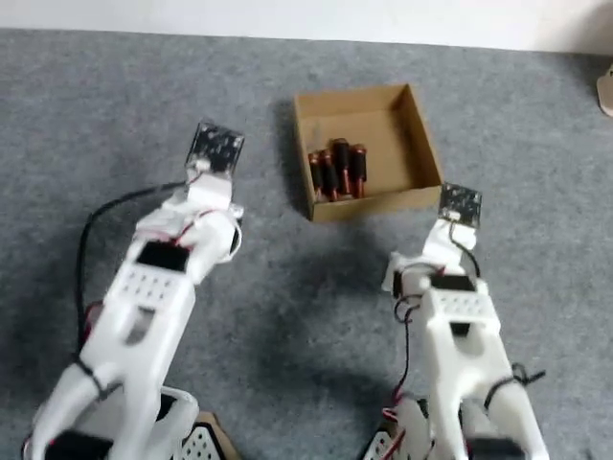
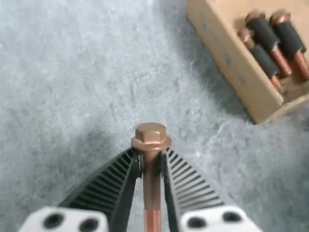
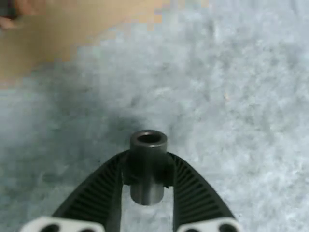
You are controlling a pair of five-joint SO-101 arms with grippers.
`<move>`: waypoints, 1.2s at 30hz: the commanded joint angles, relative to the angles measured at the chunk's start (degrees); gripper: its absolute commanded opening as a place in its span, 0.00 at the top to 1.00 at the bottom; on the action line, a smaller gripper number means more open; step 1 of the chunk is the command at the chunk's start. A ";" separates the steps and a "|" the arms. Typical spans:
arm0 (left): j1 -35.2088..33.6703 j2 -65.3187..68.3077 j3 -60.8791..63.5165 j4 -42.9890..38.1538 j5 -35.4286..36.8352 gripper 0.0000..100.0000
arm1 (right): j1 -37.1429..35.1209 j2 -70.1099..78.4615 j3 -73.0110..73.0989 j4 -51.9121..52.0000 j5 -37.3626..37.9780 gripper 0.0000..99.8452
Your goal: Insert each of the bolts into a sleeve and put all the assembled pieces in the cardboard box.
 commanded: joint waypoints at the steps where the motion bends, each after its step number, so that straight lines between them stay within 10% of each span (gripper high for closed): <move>1: 0.84 -6.73 4.53 -8.97 0.35 0.99 | -5.05 -12.26 4.35 -0.75 5.98 0.99; 17: 11.74 -16.31 10.77 -16.53 0.44 0.99 | -15.34 -62.55 38.64 -13.49 20.31 0.99; 36: 25.36 -36.97 30.20 -50.73 0.44 0.99 | -20.18 -67.38 37.67 -6.81 20.66 0.99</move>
